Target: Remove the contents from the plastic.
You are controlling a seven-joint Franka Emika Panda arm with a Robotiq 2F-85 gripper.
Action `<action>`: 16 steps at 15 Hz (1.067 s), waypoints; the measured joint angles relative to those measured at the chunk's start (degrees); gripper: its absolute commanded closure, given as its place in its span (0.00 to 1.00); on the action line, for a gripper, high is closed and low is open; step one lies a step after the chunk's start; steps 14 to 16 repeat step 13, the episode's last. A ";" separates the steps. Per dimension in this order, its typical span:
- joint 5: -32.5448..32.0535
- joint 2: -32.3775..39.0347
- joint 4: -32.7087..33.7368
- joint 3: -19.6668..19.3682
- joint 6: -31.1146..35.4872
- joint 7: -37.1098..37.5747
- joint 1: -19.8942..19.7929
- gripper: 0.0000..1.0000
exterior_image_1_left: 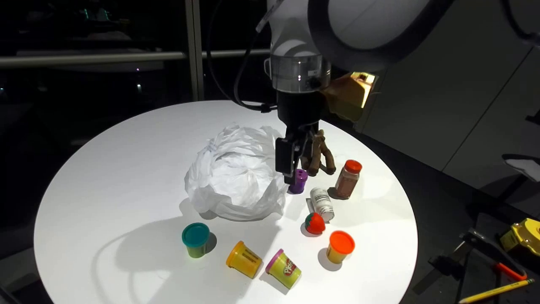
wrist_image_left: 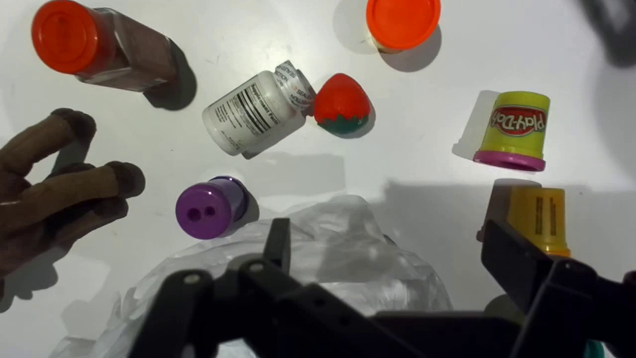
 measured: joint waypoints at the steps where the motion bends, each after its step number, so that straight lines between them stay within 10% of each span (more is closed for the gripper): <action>1: 0.00 -1.61 -0.22 0.04 -0.49 1.23 0.34 0.00; 16: 5.80 -18.24 4.09 -0.21 -11.93 11.37 -0.62 0.00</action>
